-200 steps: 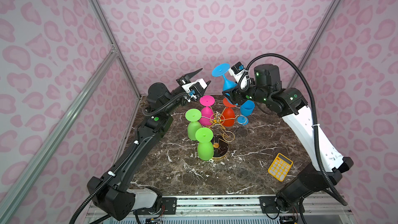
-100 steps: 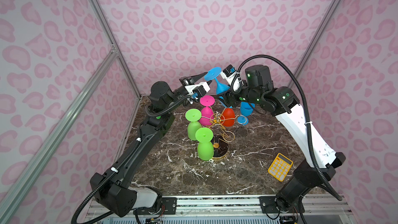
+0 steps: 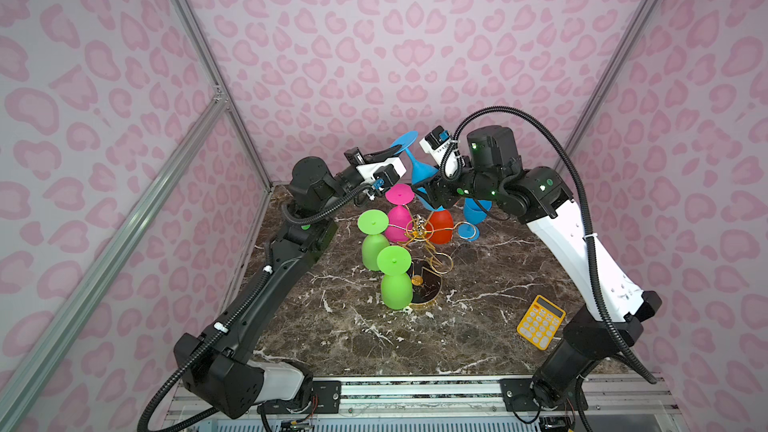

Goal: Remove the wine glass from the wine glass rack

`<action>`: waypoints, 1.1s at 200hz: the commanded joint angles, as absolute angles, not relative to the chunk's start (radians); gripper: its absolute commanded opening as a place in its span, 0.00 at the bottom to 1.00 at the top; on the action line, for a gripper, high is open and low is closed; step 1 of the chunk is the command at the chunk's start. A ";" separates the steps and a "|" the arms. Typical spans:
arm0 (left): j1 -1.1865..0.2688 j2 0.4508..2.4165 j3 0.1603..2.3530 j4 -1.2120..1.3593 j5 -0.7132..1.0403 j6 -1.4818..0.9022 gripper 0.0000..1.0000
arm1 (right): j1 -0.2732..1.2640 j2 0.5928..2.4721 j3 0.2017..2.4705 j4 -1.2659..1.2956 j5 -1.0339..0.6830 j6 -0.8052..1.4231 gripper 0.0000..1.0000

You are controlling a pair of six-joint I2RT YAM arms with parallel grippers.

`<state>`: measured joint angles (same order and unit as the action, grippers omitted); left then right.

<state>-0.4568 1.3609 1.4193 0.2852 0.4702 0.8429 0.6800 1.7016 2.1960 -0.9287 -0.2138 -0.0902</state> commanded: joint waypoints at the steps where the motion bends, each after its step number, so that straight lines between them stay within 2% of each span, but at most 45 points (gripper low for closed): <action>1: -0.460 1.354 1.420 0.341 0.442 0.780 0.03 | 0.684 1.698 2.192 -0.907 -0.267 -0.074 0.67; 13: -0.460 1.358 1.431 0.333 0.403 0.750 0.03 | 0.684 1.680 2.180 -0.891 -0.280 -0.068 0.76; 37: -0.460 1.350 1.414 0.344 0.370 0.704 0.03 | 0.684 1.585 2.075 -0.777 -0.280 -0.055 0.86; 92: -0.450 1.340 1.378 0.353 0.274 0.523 0.03 | 0.651 1.291 1.783 -0.476 -0.210 -0.017 0.95; 122: -0.426 1.331 1.376 0.360 0.256 0.342 0.03 | 0.532 1.080 1.550 -0.284 -0.252 0.051 0.93; 147: -0.407 1.311 1.376 0.359 0.288 0.154 0.03 | 0.434 0.988 1.404 -0.194 -0.334 0.106 0.91; 179: -0.387 1.294 1.352 0.375 0.342 -0.029 0.03 | 0.405 1.004 1.336 -0.134 -0.441 0.151 0.78; 220: -0.380 1.267 1.283 0.402 0.370 -0.120 0.03 | 0.407 1.088 1.334 -0.044 -0.527 0.220 0.71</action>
<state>-0.3855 1.2842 1.3083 0.3382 0.3428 -0.0078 0.4046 1.0512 1.3312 -0.1570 -0.4477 0.1532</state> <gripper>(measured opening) 0.065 0.735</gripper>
